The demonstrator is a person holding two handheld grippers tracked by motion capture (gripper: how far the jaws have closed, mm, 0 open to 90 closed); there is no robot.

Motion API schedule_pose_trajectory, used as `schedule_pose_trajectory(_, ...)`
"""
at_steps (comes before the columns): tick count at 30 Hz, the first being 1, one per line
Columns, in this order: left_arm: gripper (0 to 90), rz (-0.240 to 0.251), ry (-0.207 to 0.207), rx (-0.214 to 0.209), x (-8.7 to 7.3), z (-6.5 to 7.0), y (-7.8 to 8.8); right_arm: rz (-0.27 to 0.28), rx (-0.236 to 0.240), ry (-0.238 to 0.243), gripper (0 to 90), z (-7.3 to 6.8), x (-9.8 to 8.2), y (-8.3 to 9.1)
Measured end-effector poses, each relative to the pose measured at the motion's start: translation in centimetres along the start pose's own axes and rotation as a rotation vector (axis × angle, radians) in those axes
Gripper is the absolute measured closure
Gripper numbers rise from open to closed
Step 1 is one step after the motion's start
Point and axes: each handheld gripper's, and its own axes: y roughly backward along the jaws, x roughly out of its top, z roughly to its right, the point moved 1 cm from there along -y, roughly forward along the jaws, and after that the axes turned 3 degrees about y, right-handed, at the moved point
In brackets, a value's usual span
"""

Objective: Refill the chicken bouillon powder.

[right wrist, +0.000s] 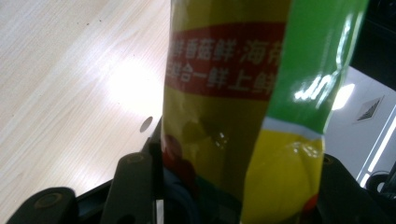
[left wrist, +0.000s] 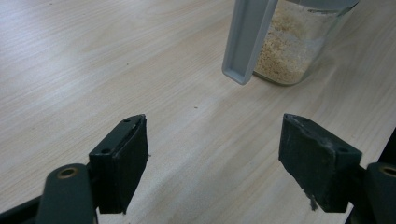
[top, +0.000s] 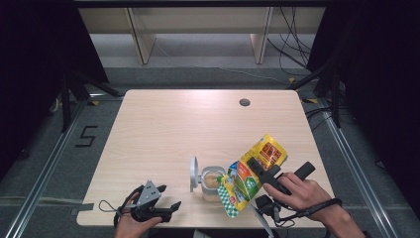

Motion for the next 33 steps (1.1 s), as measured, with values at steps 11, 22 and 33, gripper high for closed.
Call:
schedule_pose_trajectory(11,23.8,0.003,0.013,-0.003,-0.02,0.02,0.01,0.013,0.004,-0.008,55.9,0.03,0.31,-0.02)
schedule_pose_trajectory(22,23.8,0.008,0.018,-0.003,-0.04,0.06,0.01,0.008,0.002,-0.005,56.0,0.24,0.14,-0.03)
schedule_pose_trajectory(33,23.8,-0.002,-0.002,0.001,-0.02,-0.03,0.04,0.004,0.005,-0.024,56.0,-0.23,-0.21,0.19)
